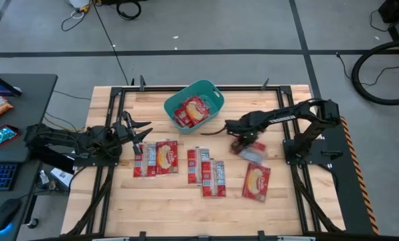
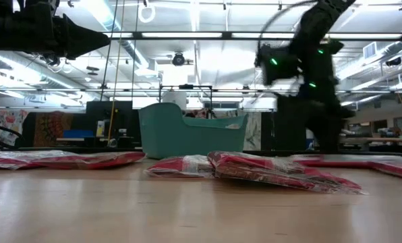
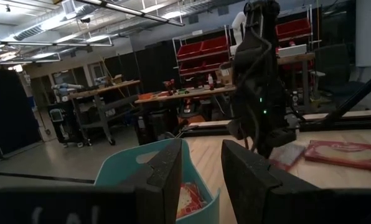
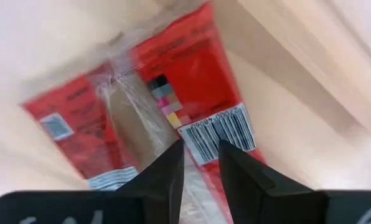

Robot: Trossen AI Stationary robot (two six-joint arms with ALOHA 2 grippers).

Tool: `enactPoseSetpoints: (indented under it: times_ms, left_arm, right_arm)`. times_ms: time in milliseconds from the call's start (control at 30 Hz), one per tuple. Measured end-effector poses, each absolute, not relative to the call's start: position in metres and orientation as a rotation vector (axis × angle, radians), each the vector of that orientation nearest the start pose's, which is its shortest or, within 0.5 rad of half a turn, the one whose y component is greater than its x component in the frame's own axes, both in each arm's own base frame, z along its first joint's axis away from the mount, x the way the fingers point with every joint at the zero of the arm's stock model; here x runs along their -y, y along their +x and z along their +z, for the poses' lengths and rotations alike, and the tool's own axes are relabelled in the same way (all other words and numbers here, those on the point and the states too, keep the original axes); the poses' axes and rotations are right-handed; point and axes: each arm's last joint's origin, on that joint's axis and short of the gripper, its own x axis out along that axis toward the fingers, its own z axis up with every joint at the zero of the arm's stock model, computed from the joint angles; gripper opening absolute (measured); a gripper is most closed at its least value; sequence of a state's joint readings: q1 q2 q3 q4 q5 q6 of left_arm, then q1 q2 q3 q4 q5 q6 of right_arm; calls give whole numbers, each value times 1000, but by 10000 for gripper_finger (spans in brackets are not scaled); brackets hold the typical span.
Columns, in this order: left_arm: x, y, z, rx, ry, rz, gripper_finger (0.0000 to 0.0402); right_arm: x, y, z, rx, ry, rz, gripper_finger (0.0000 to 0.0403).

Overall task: Sort popcorn bags into baskets
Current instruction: Put the popcorn bag into the blue bin

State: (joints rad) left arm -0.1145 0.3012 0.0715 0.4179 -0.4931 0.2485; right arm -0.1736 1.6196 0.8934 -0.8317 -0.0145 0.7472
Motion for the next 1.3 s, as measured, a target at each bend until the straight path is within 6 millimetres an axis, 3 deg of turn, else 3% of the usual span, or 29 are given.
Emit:
enactPoseSetpoints:
  times_ms: [133, 233, 433, 567, 767, 933, 1100, 1300]
  left_arm:
    - [-1, 113, 202, 132, 189, 397, 119]
    - [-1, 113, 202, 129, 189, 397, 119]
    - [-1, 113, 201, 128, 190, 397, 119]
    - [-1, 113, 201, 128, 190, 397, 119]
    - [-1, 113, 201, 129, 189, 397, 119]
    - [-1, 113, 202, 129, 188, 397, 119]
    - [-1, 113, 202, 129, 189, 397, 119]
    - [-1, 113, 202, 130, 188, 397, 119]
  right_arm:
    - [39, 286, 166, -1206, 699, -475, 106]
    - [37, 303, 182, -1107, 668, -402, 106]
    - [21, 321, 218, -1066, 467, -271, 106]
    - [8, 321, 227, -1110, 282, -236, 106]
    - [-3, 306, 223, -1264, 168, -257, 106]
    - [-1, 297, 206, -1319, 117, -284, 110]
    - [7, 295, 186, -1265, 150, -274, 136]
    - [12, 302, 179, -1152, 129, -231, 182]
